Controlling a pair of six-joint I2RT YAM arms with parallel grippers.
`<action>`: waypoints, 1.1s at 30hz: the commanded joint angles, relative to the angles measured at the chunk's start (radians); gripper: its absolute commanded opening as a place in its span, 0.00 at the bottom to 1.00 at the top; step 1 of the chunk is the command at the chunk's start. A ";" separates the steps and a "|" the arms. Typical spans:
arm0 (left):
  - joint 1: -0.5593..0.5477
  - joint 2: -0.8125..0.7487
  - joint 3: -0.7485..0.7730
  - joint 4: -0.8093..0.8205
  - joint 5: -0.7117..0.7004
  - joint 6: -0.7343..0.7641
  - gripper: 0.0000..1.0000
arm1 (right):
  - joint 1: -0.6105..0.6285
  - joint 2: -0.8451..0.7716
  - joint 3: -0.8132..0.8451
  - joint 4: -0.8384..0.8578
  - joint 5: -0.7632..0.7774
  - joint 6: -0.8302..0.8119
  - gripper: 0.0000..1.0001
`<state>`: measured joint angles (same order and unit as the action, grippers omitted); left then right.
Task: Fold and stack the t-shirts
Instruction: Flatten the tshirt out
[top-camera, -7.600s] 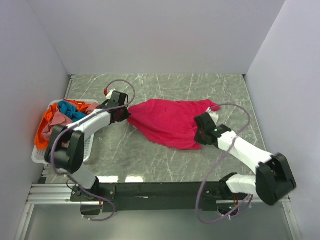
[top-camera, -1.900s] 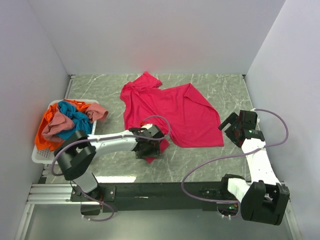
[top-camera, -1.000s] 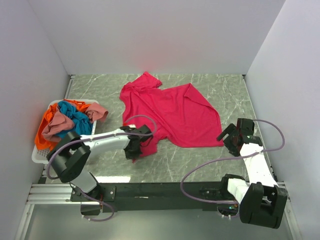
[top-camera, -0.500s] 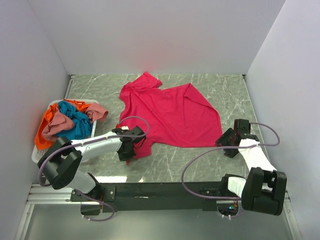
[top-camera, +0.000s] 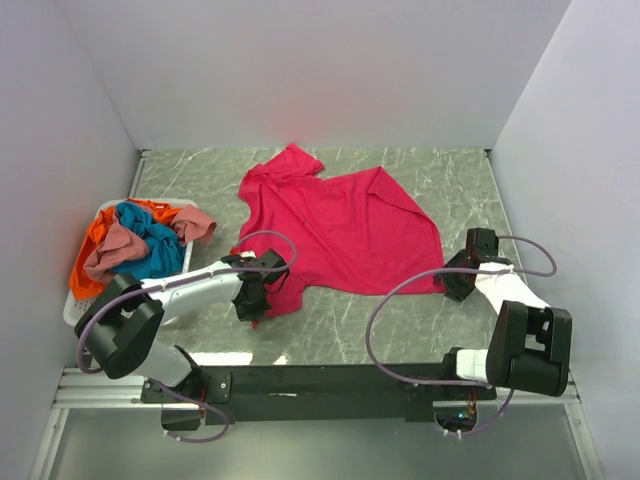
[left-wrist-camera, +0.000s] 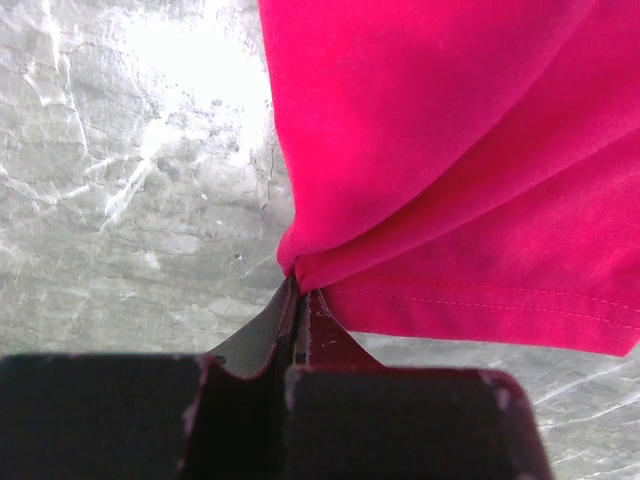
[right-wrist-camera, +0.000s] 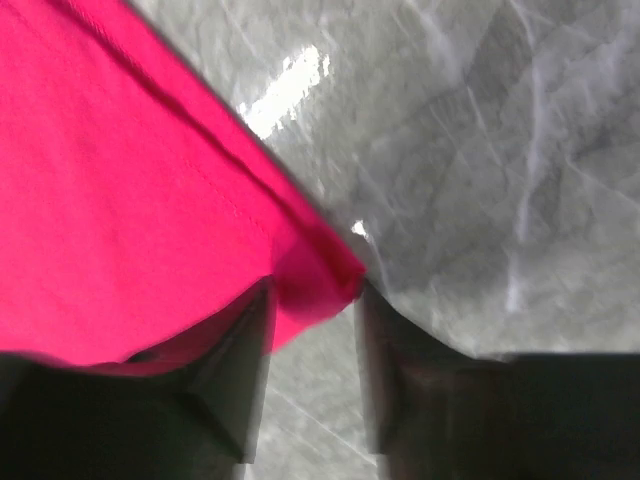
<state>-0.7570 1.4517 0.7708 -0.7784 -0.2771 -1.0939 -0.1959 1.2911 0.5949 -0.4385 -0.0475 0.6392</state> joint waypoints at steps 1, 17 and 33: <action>0.011 -0.016 0.004 0.007 -0.005 0.003 0.01 | 0.007 0.031 0.011 0.026 0.021 0.001 0.42; 0.045 -0.165 0.452 -0.159 -0.333 -0.001 0.01 | 0.039 -0.341 0.307 -0.166 0.125 -0.061 0.00; 0.044 -0.464 1.067 0.169 -0.441 0.575 0.01 | 0.039 -0.529 1.075 -0.339 0.305 -0.116 0.00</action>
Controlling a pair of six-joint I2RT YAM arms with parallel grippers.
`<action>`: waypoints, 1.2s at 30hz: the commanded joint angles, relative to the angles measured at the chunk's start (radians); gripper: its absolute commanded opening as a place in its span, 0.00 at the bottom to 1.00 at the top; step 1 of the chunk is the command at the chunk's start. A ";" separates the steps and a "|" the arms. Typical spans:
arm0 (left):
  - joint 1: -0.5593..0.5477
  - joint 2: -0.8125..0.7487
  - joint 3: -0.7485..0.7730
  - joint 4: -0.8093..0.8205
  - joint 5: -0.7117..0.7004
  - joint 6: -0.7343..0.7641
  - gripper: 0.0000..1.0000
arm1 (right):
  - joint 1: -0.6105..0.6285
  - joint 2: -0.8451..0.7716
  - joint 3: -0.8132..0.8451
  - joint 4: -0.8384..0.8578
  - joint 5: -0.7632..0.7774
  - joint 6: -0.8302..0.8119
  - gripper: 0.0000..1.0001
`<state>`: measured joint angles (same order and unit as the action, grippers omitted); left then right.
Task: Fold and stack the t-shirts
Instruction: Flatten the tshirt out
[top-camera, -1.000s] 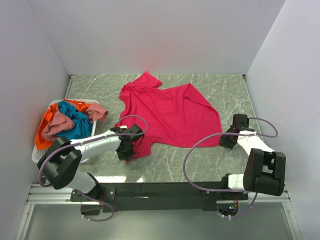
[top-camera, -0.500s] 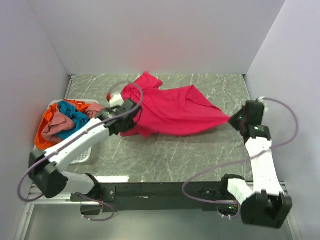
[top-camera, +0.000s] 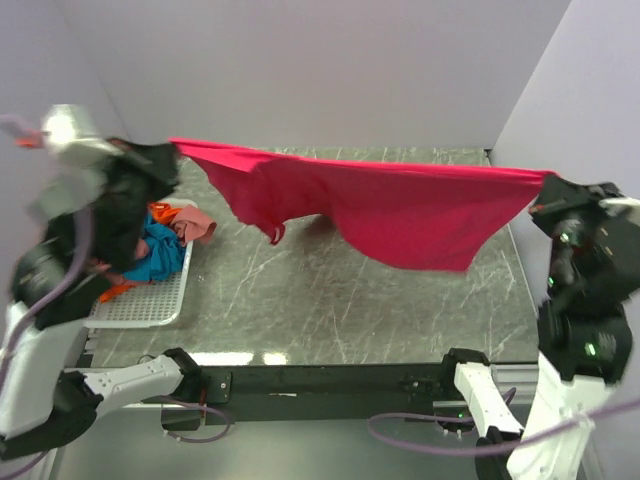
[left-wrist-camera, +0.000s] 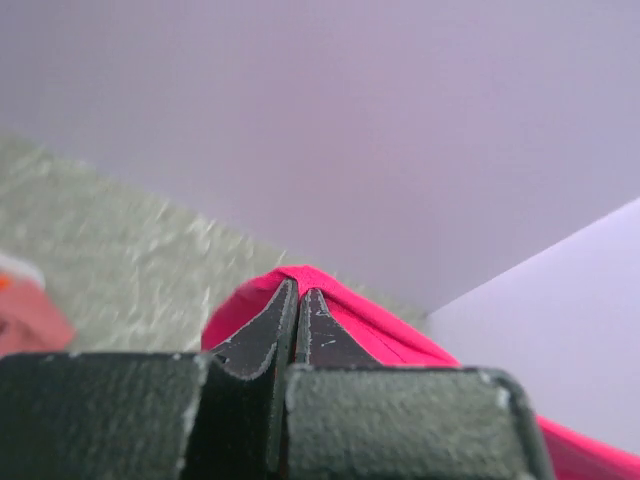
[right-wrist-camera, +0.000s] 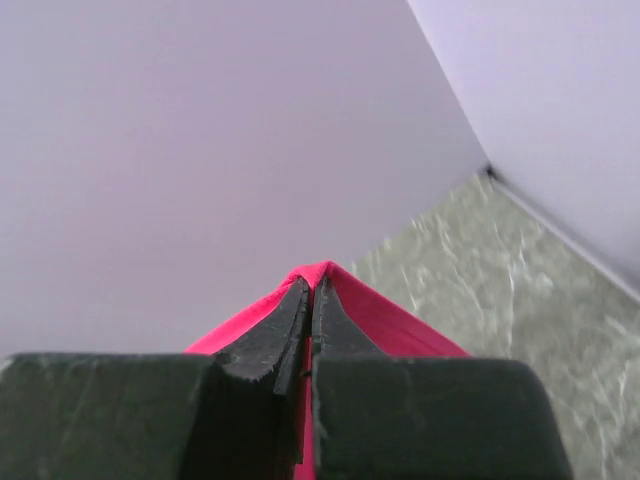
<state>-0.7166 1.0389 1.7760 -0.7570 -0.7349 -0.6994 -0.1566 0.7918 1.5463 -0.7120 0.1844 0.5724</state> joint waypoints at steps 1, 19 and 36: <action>0.003 -0.053 0.118 0.147 0.015 0.211 0.01 | -0.001 -0.034 0.148 -0.076 0.073 -0.057 0.00; 0.023 0.179 0.240 0.282 -0.052 0.480 0.01 | 0.000 0.033 0.163 -0.092 -0.010 -0.141 0.00; 0.382 1.117 0.187 0.475 0.597 0.345 0.01 | -0.026 0.918 -0.255 0.430 -0.214 -0.138 0.00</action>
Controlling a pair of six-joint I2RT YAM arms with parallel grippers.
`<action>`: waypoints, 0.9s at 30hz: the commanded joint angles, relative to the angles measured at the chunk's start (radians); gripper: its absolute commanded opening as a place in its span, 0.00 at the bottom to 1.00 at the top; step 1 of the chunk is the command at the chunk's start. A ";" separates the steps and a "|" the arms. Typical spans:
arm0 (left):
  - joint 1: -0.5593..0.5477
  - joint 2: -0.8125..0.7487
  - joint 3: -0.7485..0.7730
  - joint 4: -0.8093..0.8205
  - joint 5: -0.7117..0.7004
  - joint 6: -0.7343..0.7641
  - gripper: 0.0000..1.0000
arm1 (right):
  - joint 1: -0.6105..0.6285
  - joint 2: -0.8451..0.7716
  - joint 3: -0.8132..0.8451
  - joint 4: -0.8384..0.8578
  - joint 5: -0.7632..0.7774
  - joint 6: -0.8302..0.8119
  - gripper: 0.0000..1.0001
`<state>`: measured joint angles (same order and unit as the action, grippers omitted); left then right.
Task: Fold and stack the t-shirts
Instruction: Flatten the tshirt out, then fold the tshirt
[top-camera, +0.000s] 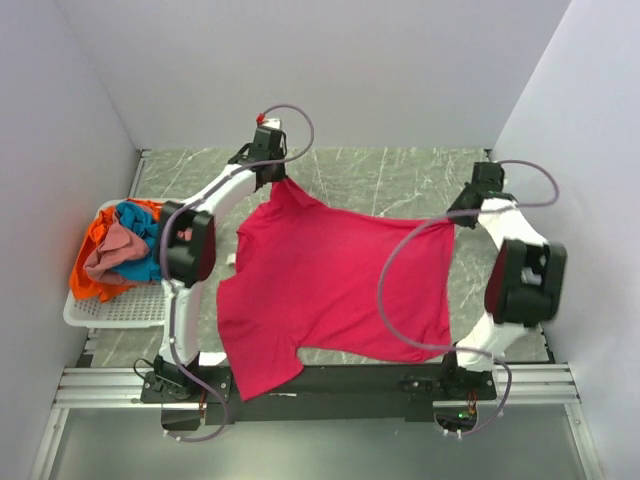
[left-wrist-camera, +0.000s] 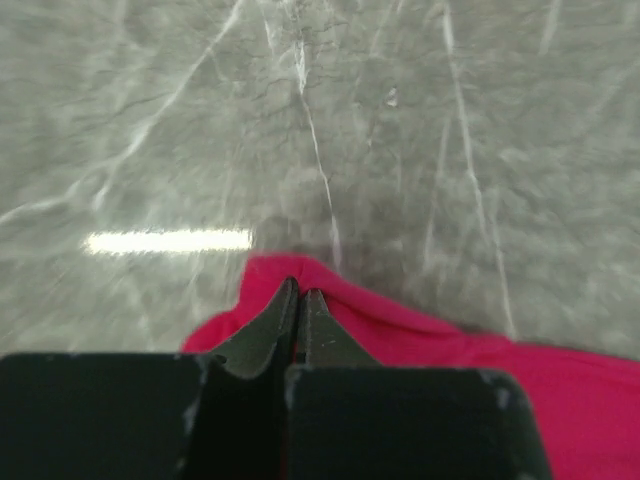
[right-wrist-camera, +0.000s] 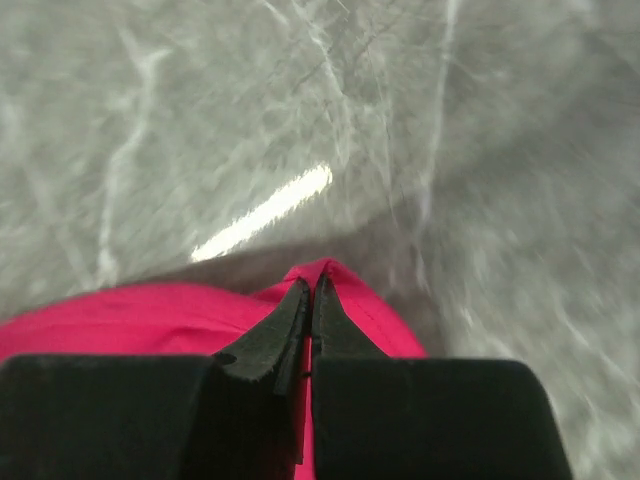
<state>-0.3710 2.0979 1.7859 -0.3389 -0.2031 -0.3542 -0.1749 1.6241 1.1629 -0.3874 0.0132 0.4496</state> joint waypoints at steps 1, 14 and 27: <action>0.044 0.103 0.206 0.052 0.076 -0.011 0.01 | -0.008 0.167 0.154 0.099 -0.047 -0.008 0.00; 0.058 0.212 0.241 0.058 0.062 -0.058 0.01 | -0.008 0.304 0.287 0.061 -0.070 -0.022 0.00; 0.053 -0.081 -0.092 -0.103 0.040 -0.284 0.01 | -0.008 0.123 0.152 -0.061 -0.045 -0.037 0.00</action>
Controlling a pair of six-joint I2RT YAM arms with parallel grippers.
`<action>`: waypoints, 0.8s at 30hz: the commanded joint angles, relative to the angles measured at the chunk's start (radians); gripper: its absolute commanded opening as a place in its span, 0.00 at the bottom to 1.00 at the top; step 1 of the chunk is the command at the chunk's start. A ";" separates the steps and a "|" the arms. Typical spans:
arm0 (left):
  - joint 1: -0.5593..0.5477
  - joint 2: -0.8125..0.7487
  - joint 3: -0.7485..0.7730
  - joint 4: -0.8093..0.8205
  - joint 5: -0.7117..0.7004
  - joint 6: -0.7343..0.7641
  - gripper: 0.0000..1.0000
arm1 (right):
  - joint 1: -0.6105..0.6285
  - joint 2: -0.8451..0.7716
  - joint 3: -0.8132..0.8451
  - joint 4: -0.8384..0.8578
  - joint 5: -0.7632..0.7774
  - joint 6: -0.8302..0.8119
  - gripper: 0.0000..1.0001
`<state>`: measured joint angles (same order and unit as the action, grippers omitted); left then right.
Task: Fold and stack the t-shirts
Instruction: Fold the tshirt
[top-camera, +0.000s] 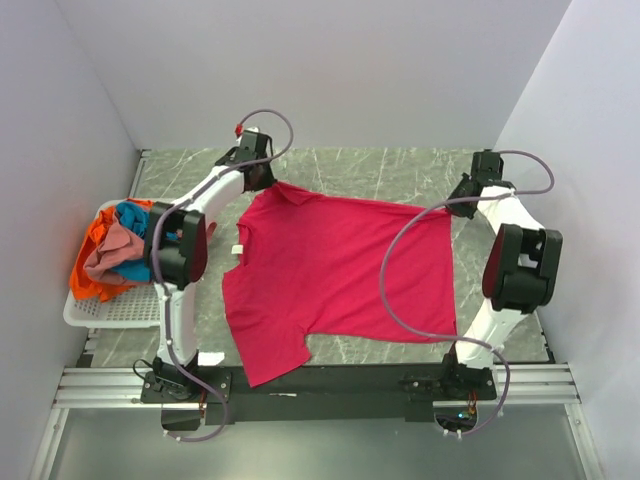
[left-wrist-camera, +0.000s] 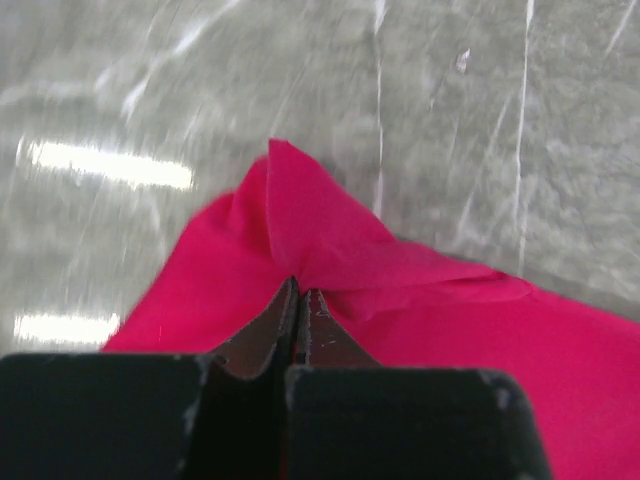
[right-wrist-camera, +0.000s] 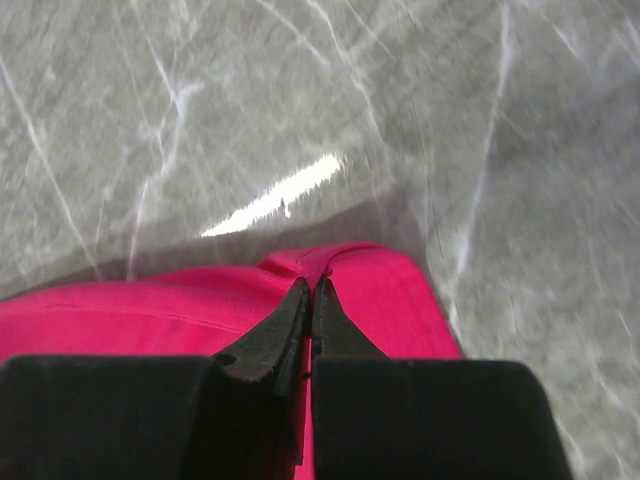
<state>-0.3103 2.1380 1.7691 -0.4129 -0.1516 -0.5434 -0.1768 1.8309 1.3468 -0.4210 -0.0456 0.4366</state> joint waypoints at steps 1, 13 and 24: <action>-0.007 -0.160 -0.098 -0.030 0.000 -0.104 0.01 | -0.006 -0.103 -0.043 -0.027 0.010 -0.035 0.00; -0.036 -0.421 -0.358 -0.152 -0.043 -0.273 0.01 | -0.006 -0.234 -0.149 -0.101 0.044 -0.058 0.00; -0.090 -0.533 -0.453 -0.271 -0.101 -0.360 0.01 | -0.006 -0.292 -0.195 -0.136 0.075 -0.073 0.00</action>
<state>-0.3878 1.6558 1.3342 -0.6289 -0.2100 -0.8547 -0.1768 1.5730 1.1530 -0.5476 -0.0002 0.3847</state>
